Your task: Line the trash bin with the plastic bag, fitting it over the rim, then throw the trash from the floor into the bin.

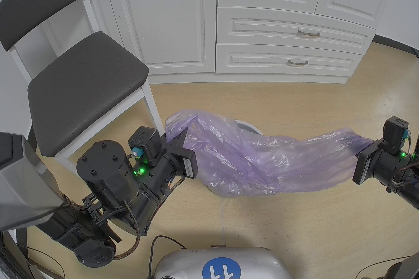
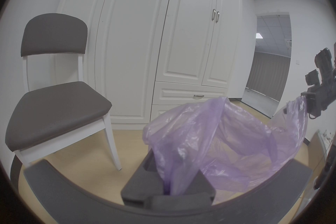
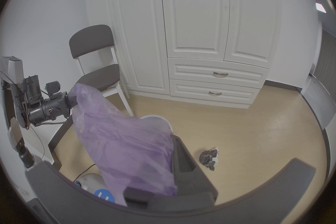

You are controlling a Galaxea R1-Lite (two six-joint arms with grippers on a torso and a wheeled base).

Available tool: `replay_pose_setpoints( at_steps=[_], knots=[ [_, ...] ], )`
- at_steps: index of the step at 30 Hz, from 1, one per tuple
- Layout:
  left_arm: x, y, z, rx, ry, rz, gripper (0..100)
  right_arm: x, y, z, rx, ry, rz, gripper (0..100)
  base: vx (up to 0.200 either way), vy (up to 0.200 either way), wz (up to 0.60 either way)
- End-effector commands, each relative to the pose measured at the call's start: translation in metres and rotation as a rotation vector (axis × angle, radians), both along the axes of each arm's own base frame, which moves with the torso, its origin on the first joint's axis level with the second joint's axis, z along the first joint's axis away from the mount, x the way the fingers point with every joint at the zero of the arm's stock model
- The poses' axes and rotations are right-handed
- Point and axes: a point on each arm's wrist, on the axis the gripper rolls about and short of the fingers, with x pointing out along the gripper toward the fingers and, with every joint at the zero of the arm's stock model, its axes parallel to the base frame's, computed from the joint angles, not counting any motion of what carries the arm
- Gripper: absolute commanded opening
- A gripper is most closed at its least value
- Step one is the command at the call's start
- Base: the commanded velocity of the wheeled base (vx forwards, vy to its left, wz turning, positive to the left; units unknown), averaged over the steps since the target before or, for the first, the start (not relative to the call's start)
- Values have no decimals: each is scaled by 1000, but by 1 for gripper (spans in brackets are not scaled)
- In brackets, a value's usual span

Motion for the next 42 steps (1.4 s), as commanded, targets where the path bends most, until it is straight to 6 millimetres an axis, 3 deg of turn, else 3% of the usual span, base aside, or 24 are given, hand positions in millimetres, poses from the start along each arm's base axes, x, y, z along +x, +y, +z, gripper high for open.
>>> replay_pose_setpoints(
  at_steps=[1,19,42],
  knots=[
    [-1,-5,2,-9,-5,-14,0,2,4,-4,-3,13,9,0,0,0,0],
    [2,-24,8,-81,-20,26,0,2,20,-2,78,29,63,0,0,0,0],
    [-3,-31,8,-87,-19,-1,0,4,33,0,147,19,96,0,0,0,0]
  ],
)
